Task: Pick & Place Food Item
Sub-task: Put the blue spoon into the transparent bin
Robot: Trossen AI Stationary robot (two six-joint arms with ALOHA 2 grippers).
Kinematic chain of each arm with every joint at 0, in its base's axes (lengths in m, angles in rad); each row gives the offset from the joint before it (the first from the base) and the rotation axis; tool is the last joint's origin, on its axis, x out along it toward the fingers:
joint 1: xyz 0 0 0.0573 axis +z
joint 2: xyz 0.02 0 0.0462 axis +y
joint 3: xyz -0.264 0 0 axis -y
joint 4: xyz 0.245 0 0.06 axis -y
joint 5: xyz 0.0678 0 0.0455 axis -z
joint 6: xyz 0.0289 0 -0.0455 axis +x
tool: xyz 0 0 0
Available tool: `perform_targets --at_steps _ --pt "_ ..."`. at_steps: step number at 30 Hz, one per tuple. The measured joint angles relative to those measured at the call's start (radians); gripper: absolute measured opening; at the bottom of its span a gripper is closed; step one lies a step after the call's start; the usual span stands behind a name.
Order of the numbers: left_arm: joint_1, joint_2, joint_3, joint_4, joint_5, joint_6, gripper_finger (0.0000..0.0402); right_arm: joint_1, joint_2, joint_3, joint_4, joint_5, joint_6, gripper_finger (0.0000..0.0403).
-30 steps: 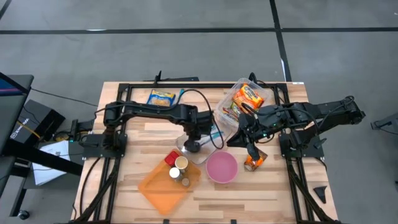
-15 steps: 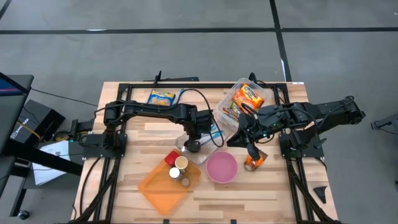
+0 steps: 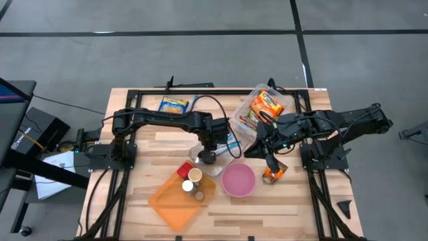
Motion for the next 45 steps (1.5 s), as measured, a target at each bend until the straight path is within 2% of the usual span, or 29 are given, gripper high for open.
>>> perform_targets --at_steps 29,39,45 --pt "-0.001 0.056 0.000 0.029 0.000 -0.035 0.0000 0.000 0.000 0.000 0.000 0.000 -0.024 0.0042" --pt "-0.003 0.058 0.000 0.025 0.000 -0.027 0.0016 0.000 0.000 0.000 0.000 0.000 -0.024 0.0042" --pt "-0.003 0.058 0.000 0.026 0.000 -0.027 0.0040 0.001 0.000 0.000 0.000 -0.002 -0.024 0.0042"
